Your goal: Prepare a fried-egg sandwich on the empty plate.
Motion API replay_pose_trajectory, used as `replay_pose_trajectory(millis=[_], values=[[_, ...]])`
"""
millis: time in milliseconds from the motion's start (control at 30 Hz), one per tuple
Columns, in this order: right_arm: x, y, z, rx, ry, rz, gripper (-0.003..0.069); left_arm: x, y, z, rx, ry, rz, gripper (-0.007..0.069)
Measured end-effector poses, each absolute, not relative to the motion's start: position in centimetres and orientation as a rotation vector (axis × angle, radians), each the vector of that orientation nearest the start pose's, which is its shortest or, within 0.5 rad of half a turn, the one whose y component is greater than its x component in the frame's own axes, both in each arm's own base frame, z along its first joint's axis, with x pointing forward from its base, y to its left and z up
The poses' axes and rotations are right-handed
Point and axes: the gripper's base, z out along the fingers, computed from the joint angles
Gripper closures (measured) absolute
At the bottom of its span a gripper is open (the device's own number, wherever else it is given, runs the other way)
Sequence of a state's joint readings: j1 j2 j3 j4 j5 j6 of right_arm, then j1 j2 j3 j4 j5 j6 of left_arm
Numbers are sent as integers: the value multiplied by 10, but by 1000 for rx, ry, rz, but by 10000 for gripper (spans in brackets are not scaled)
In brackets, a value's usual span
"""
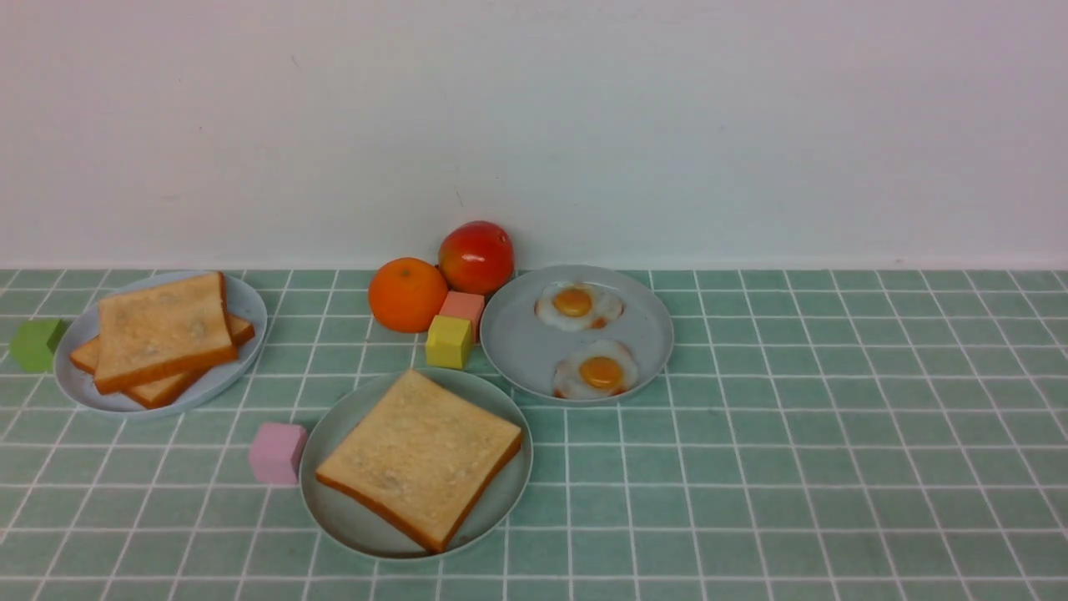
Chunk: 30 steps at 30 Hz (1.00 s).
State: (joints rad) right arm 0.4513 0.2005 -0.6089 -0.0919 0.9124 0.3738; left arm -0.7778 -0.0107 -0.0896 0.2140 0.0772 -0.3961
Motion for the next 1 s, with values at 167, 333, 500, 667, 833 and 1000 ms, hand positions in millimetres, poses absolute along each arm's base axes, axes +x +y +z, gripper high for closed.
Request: replay_pose_trajectory(millis=[167,333,500,667,833,1000], values=[[45,15,304,-93,1831,476,584,39,-34,229,437,1532,-735,638],[56,23,282,-113,1724,512,575,41,-34,221,451,1636,-693,638],[61,26,253,-124,1777,500,572,42,-33,216,457,1691,-668,638],[63,26,228,-137,1845,461,569,42,-33,214,459,1704,-661,638],[63,15,212,-24,1808,340,652,42,-33,214,459,1711,-658,638],[60,4,187,76,1756,186,673,42,-32,214,461,1713,-655,638]])
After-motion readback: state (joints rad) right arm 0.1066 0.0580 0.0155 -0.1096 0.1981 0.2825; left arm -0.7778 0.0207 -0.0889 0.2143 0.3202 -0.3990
